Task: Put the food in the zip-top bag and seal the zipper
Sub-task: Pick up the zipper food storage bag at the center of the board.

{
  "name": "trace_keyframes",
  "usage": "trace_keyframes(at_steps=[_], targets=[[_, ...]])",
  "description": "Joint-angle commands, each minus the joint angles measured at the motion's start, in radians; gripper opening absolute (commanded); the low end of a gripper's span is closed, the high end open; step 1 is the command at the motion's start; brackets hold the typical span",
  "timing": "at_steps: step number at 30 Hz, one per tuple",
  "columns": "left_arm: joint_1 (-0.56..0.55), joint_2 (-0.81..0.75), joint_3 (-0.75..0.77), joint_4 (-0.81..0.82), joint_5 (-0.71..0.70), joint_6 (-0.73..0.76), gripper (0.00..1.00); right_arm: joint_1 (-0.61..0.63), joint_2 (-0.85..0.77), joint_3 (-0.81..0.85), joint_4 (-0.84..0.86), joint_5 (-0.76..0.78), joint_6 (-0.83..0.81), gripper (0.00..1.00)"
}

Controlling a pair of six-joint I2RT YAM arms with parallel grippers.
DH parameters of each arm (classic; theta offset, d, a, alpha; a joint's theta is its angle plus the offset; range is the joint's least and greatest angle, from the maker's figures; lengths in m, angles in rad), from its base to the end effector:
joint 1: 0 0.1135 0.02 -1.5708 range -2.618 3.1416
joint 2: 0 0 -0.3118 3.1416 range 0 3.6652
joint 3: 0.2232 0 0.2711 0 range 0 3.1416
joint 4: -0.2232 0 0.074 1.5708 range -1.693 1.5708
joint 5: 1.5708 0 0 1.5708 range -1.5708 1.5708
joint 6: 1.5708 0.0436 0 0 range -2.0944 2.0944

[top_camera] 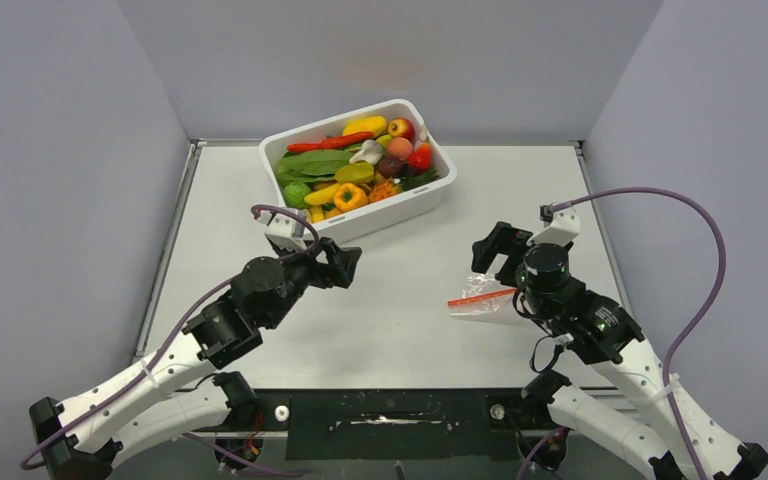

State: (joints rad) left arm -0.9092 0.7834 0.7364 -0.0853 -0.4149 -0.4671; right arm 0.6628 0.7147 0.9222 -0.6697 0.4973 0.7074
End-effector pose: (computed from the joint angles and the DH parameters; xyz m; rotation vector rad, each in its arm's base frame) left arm 0.1238 -0.1304 0.3660 0.0674 1.7366 -0.6727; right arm 0.1164 0.0644 0.3810 0.3534 1.9621 0.3842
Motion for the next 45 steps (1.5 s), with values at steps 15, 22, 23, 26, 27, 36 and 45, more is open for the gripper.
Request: trace_keyframes(at_steps=[15,22,23,26,27,36,45], targets=[[-0.001,0.191,0.106,0.027,-0.108,0.127,0.84,0.007,-0.007,-0.026,0.102,-0.026,0.014,0.98],[0.073,0.315,0.267,-0.112,-0.134,0.143,0.71,0.008,-0.024,-0.016,0.118,-0.051,-0.021,0.98],[0.117,0.321,0.283,-0.115,-0.069,0.133,0.67,0.008,-0.029,-0.016,0.123,-0.055,-0.025,0.98],[0.272,0.357,0.321,-0.107,0.139,0.089,0.55,0.008,-0.043,-0.022,0.137,-0.069,-0.031,0.98],[0.316,0.37,0.336,-0.108,0.185,0.078,0.53,0.007,-0.047,-0.024,0.143,-0.071,-0.033,0.98],[0.446,0.489,0.452,-0.136,0.186,0.094,0.52,0.008,-0.061,-0.08,0.209,-0.095,-0.08,0.98],[0.441,0.466,0.395,-0.07,0.435,0.177,0.77,0.006,0.107,-0.079,0.126,0.017,0.203,0.98]])
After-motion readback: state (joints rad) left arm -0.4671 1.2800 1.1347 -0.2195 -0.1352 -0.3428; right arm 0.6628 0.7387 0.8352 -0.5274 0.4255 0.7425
